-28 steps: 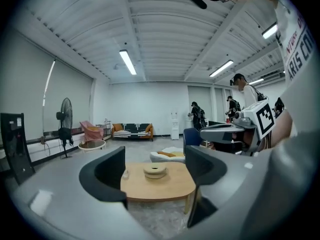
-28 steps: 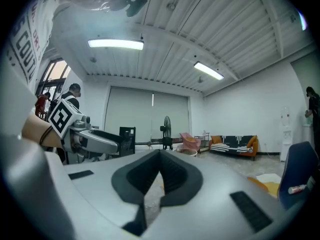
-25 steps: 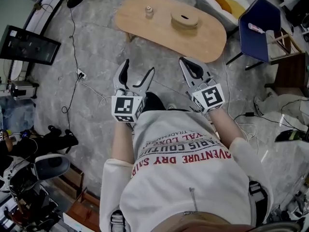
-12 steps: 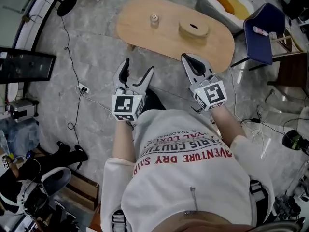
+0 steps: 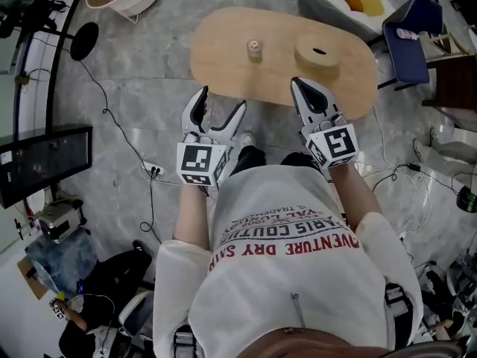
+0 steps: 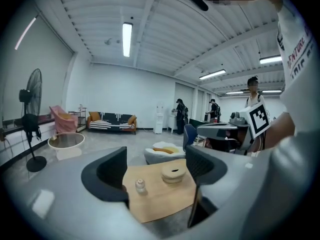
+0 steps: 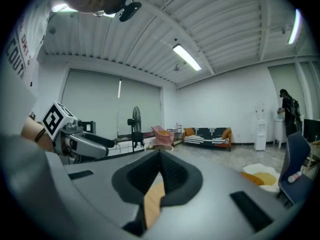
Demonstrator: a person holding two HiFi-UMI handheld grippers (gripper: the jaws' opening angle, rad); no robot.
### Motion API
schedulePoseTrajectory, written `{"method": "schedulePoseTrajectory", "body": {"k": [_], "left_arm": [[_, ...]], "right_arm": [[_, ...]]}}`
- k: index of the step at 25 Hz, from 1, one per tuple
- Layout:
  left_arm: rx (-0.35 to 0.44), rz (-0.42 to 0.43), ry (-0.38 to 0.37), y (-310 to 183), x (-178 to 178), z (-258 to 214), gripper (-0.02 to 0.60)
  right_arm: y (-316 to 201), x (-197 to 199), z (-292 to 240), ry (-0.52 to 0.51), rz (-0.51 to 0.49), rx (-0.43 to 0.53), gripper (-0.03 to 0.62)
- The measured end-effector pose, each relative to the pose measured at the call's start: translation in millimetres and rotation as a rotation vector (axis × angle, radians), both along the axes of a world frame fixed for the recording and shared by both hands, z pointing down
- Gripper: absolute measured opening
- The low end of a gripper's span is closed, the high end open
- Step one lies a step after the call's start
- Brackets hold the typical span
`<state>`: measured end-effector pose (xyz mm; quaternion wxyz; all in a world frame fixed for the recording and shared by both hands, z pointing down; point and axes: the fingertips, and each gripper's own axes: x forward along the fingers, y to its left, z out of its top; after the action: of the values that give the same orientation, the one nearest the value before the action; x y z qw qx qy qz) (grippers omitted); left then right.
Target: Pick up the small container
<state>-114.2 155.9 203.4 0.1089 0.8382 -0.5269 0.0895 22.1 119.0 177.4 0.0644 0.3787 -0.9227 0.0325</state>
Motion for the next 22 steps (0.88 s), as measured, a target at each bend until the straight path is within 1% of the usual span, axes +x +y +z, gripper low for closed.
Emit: {"method": "schedulePoseTrajectory", "body": {"k": [4,8,13,16,19,22], "left_arm": [[-0.058,0.041,0.014,-37.7,-12.6,25.4,0.370],[-0.103,0.064,0.006,-77.1,-14.0,72.0,0.370],[-0.180,0.086,-0.009,-123.4,-4.4,158.1,0.370],[-0.185,0.065,-0.034,-148.7,0.7,212.5,0.370],[-0.177,0.084,-0.061,-175.7,14.1,260.8,0.371],[-0.215,0.098,-0.060,-196.7,27.8,310.2,0.371]], "right_arm": [[-28.4,-12.9,10.9,0.028,0.056,-0.026,-0.014],[-66.2,-16.8,44.1,0.058,0.083,-0.056,-0.014],[-116.8,-17.4,99.9,0.054,0.101,-0.104,-0.014],[-146.5,-14.0,139.7,0.036,0.117,-0.151,-0.013],[-178.8,-8.6,179.8,0.020,0.134,-0.182,-0.014],[-202.5,-2.7,219.8,0.036,0.139,-0.209,-0.014]]}}
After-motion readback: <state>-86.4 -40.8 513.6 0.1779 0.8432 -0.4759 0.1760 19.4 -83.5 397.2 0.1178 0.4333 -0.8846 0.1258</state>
